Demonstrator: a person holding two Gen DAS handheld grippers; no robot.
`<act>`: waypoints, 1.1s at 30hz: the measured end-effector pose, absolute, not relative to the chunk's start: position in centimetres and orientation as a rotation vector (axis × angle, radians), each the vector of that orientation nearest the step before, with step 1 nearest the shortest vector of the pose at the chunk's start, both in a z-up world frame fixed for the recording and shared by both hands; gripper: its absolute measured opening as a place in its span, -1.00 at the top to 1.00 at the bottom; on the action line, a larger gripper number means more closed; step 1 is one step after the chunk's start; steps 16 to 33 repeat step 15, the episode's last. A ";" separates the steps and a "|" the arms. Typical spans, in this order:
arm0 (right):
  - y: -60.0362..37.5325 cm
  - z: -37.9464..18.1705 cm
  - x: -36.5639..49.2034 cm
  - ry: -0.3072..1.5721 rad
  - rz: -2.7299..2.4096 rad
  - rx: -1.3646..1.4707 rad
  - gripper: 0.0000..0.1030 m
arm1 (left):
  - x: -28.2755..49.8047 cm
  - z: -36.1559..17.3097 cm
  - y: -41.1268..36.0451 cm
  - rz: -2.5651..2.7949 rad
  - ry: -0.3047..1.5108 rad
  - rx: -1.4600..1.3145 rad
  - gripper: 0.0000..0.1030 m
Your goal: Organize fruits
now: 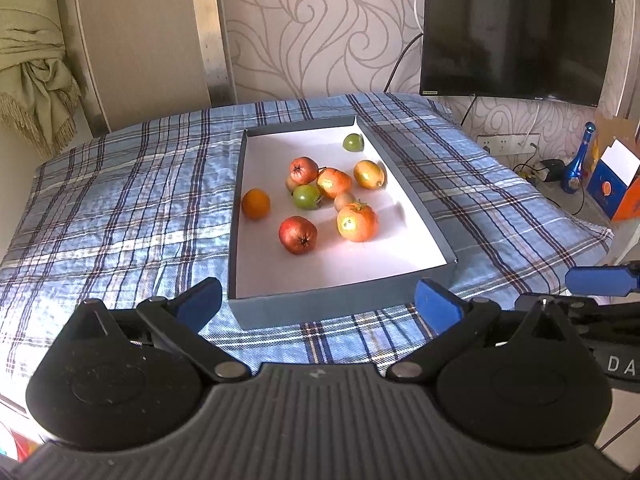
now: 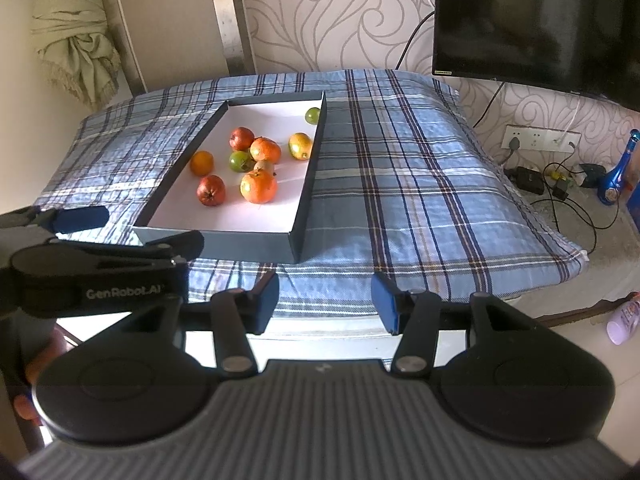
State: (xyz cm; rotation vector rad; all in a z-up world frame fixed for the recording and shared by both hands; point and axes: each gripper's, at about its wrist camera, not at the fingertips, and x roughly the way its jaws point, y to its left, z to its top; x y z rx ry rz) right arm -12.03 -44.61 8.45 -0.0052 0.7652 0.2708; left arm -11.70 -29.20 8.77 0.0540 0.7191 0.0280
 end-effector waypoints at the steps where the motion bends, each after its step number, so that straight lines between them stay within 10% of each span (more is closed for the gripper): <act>1: -44.6 8.4 -12.0 0.766 0.272 -0.005 -0.04 | -11.7 8.8 -29.2 0.028 0.720 0.055 -1.00; 33: -44.7 8.4 -12.0 0.764 0.270 0.000 -0.04 | -11.7 8.8 -29.6 0.003 0.731 0.041 -0.99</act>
